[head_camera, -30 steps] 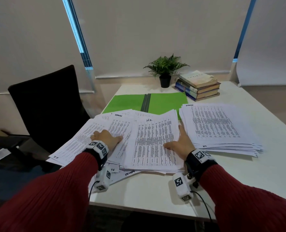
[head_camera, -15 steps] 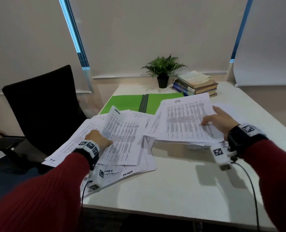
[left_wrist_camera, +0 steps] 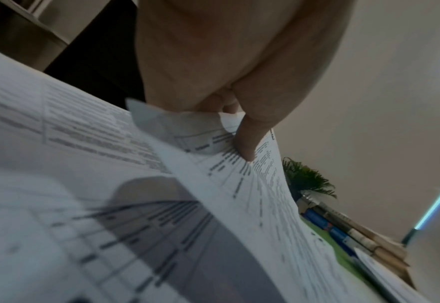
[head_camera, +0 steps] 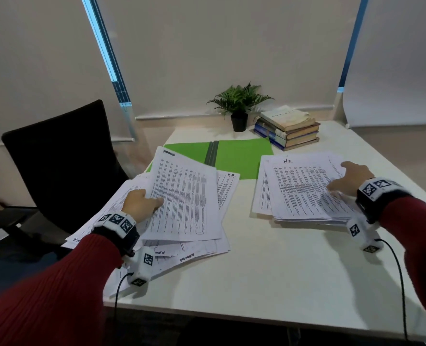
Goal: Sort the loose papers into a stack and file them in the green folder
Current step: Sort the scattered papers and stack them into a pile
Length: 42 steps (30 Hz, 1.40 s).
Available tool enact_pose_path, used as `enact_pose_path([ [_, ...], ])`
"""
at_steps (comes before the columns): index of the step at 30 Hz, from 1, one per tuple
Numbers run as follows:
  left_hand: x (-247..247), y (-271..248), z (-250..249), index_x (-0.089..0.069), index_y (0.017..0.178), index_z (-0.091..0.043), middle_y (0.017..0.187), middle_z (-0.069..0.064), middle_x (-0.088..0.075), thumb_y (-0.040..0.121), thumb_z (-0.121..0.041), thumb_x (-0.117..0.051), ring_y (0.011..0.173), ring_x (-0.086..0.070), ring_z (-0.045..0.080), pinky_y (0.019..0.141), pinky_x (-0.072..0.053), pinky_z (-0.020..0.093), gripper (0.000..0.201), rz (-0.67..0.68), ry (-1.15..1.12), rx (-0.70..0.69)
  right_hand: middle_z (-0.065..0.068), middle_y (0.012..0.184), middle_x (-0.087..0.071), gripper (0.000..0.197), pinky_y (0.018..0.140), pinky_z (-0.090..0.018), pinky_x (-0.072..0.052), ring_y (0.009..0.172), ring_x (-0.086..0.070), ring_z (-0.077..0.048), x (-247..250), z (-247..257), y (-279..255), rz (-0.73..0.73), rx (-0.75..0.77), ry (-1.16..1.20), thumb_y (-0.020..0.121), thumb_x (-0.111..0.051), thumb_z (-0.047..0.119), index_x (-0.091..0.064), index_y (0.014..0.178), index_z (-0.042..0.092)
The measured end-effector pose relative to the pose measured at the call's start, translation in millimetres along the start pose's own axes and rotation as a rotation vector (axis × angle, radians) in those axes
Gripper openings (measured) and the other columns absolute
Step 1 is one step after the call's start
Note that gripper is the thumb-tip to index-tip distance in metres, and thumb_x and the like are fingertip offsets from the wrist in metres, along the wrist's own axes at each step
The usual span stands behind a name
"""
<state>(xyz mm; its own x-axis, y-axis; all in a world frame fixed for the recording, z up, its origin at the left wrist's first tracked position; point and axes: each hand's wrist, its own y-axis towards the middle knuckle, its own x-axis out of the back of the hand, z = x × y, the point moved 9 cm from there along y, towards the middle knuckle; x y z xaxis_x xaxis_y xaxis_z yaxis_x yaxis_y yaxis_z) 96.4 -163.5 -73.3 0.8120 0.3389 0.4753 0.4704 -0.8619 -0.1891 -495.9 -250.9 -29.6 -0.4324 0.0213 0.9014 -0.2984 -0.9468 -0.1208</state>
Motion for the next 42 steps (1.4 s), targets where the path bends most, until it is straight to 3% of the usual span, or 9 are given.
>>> enact_pose_path([
  [7, -31.9, -45.5, -37.0, -0.069, 0.12, 0.006, 0.114, 0.014, -0.078, 0.099, 0.007, -0.067, 0.097, -0.077, 0.023, 0.078, -0.063, 0.03, 0.021, 0.194, -0.362, -0.056, -0.012, 0.132, -0.066, 0.087, 0.106, -0.05, -0.05, 0.117, -0.067, -0.031, -69.7, 123.0, -77.7, 0.237, 0.278, 0.47, 0.076, -0.077, 0.062, -0.055, 0.143, 0.011],
  [12, -46.4, -52.7, -36.6, -0.071, 0.118, 0.002, 0.119, 0.015, -0.079, 0.097, 0.002, -0.071, 0.106, -0.077, 0.028, 0.095, -0.062, 0.039, 0.021, 0.277, -0.383, -0.039, -0.016, 0.122, -0.073, 0.043, 0.086, -0.037, -0.063, 0.105, -0.072, -0.029, -152.0, 179.4, -126.2, 0.604, 0.18, 0.966, 0.087, -0.08, 0.015, -0.065, 0.125, 0.001],
  [16, -14.4, -28.2, -27.9, -0.068, 0.114, -0.016, 0.108, 0.008, -0.076, 0.093, -0.038, -0.081, 0.094, -0.072, 0.024, 0.08, -0.058, 0.034, 0.033, 0.113, 0.095, -0.14, -0.016, 0.12, -0.073, 0.051, 0.092, -0.043, -0.059, 0.106, -0.071, -0.032, -176.5, 175.1, -108.3, 0.39, 0.172, 0.869, 0.077, -0.084, 0.003, -0.064, 0.124, 0.002],
  [21, 76.0, 25.7, 11.6, -0.059, 0.144, -0.021, 0.147, 0.013, -0.057, 0.082, -0.07, -0.074, 0.135, -0.053, 0.037, 0.115, -0.044, 0.049, 0.081, -0.142, 0.816, -0.056, -0.014, 0.113, -0.072, 0.054, 0.084, -0.04, -0.057, 0.101, -0.069, -0.032, -179.1, 164.1, -99.4, 0.288, 0.136, 0.799, 0.076, -0.081, 0.009, -0.058, 0.125, 0.002],
  [25, 120.4, 41.5, 51.8, -0.035, 0.16, -0.004, 0.164, 0.025, -0.038, 0.075, -0.08, -0.075, 0.147, -0.043, 0.045, 0.116, -0.042, 0.052, 0.121, -0.113, 0.838, 0.189, -0.01, 0.109, -0.069, 0.036, 0.075, -0.031, -0.047, 0.099, -0.065, -0.028, -179.9, 163.6, -103.8, 0.268, 0.168, 0.814, 0.085, -0.073, 0.003, -0.058, 0.117, 0.005],
  [30, 115.7, 43.3, 66.8, -0.067, 0.111, 0.002, 0.107, 0.008, -0.073, 0.069, -0.071, -0.085, 0.101, -0.072, 0.032, 0.078, -0.051, 0.034, 0.086, -0.024, 0.73, 0.134, -0.009, 0.11, -0.071, 0.036, 0.074, -0.031, -0.047, 0.099, -0.066, -0.029, -181.5, 165.6, -103.9, 0.256, 0.201, 0.811, 0.086, -0.072, 0.005, -0.06, 0.119, 0.006],
  [34, 119.8, 29.4, 30.9, -0.067, 0.093, -0.01, 0.095, 0.008, -0.075, 0.084, -0.04, -0.088, 0.083, -0.071, 0.03, 0.075, -0.055, 0.033, 0.038, -0.26, 0.71, -0.068, -0.01, 0.109, -0.072, 0.035, 0.066, -0.028, -0.046, 0.098, -0.067, -0.03, -181.0, 166.0, -105.1, 0.258, 0.212, 0.792, 0.085, -0.073, 0.008, -0.062, 0.118, 0.005],
  [39, 119.5, 10.0, -0.9, -0.075, 0.122, -0.027, 0.102, 0.01, -0.077, 0.096, -0.032, -0.075, 0.079, -0.066, 0.028, 0.078, -0.058, 0.036, 0.027, -0.36, 0.714, -0.241, -0.008, 0.11, -0.068, 0.036, 0.063, -0.023, -0.041, 0.095, -0.062, -0.026, -176.6, 166.4, -112.3, 0.26, 0.219, 0.779, 0.088, -0.071, 0.007, -0.059, 0.121, 0.006],
  [42, 110.7, 3.9, -7.4, -0.076, 0.092, -0.023, 0.097, 0.007, -0.072, 0.098, -0.033, -0.071, 0.077, -0.068, 0.027, 0.075, -0.062, 0.041, 0.013, -0.337, 0.728, -0.3, -0.007, 0.108, -0.065, 0.033, 0.065, -0.027, -0.042, 0.095, -0.06, -0.027, -172.3, 165.2, -115.5, 0.257, 0.216, 0.779, 0.089, -0.07, 0.006, -0.056, 0.119, 0.009],
])
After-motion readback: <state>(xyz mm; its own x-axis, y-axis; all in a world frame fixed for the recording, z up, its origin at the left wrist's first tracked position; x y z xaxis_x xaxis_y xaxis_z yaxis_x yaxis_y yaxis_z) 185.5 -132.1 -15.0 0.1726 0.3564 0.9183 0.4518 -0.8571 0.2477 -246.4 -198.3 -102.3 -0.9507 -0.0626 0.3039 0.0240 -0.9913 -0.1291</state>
